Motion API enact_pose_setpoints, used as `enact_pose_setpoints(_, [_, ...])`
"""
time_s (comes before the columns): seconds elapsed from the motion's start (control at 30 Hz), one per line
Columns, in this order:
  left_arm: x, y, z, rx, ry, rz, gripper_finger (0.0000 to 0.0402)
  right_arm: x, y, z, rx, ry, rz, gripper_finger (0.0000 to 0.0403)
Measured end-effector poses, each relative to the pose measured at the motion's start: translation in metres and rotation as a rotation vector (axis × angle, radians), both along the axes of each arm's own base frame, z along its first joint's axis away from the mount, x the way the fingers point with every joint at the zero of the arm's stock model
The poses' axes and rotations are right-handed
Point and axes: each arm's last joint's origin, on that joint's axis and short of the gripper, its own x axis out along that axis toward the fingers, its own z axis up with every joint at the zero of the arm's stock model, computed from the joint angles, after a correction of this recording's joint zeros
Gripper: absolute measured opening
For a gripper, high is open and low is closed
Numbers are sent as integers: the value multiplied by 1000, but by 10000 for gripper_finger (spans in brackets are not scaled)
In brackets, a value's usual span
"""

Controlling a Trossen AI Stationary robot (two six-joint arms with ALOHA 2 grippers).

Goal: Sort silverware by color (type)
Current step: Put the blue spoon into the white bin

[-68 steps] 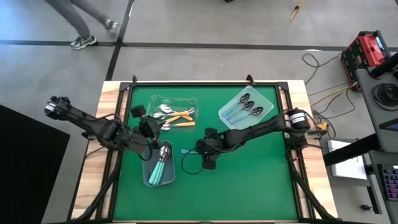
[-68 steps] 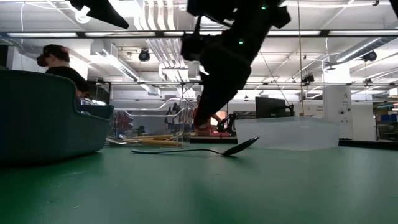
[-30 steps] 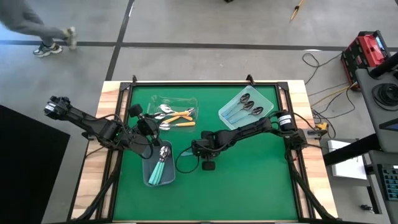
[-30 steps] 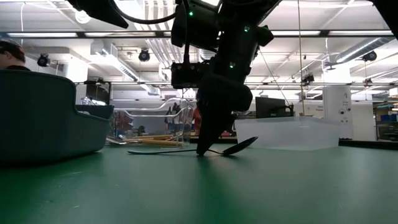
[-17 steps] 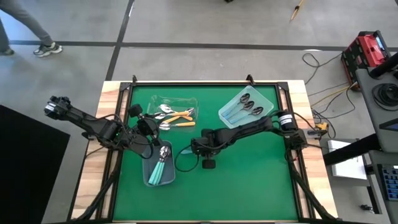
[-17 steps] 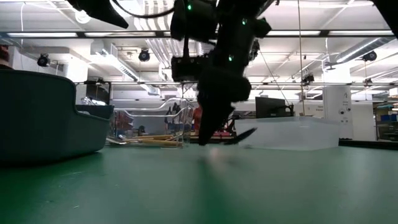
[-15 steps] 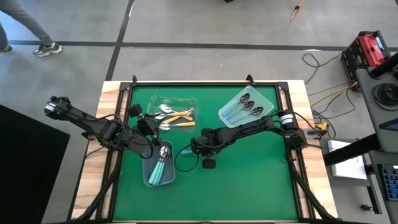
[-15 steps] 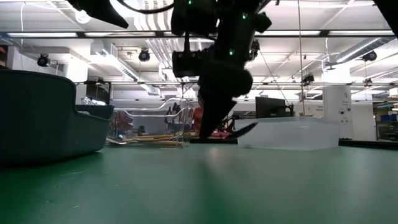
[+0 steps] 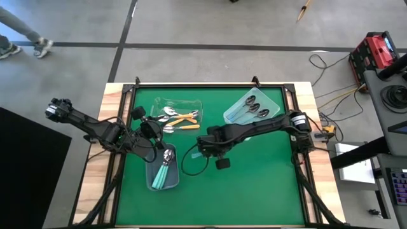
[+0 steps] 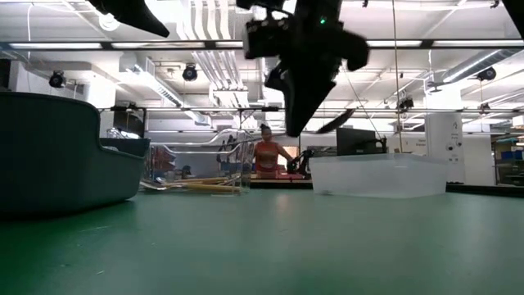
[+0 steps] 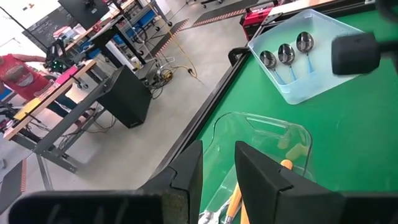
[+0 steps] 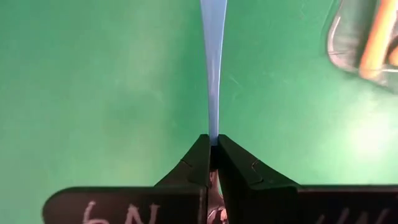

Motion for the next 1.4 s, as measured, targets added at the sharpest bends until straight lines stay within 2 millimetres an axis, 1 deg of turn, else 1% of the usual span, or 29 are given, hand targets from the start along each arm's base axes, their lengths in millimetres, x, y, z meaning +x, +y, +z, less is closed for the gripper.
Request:
enact_pose_setpoints(0.17, [0, 0, 0, 0, 0, 0, 76, -13, -3, 14, -107, 70, 175, 9])
enact_pose_setpoints(0.3, [0, 0, 0, 0, 1, 0, 76, -27, -14, 18, -175, 180, 240, 9])
enact_pose_setpoints(0.5, [0, 0, 0, 0, 1, 0, 76, -41, -48, 26, -172, 246, 190, 9])
enact_pose_setpoints(0.67, [0, 0, 0, 1, 2, 0, 76, -59, -81, 40, -173, 243, 182, 9])
enact_pose_setpoints(0.83, [0, 0, 0, 7, 9, -3, 76, -90, -120, 60, -183, 216, 142, 9])
enact_pose_setpoints(0.93, [0, 0, 0, 16, 19, -7, 76, -110, -140, 67, -176, 202, 169, 9])
enact_pose_setpoints(1.07, [0, 0, 0, 24, 28, -11, 76, -132, -161, 67, -166, 154, 238, 9])
enact_pose_setpoints(1.2, [0, 0, 0, 23, 27, -11, 76, -150, -180, 63, -168, 87, 211, 10])
enact_pose_setpoints(1.33, [0, 0, 0, 16, 19, -7, 76, -169, -194, 54, -196, 72, 184, 11])
enact_pose_setpoints(1.4, [0, 0, 0, 11, 14, -5, 76, -178, -197, 46, -184, 91, 175, 11])
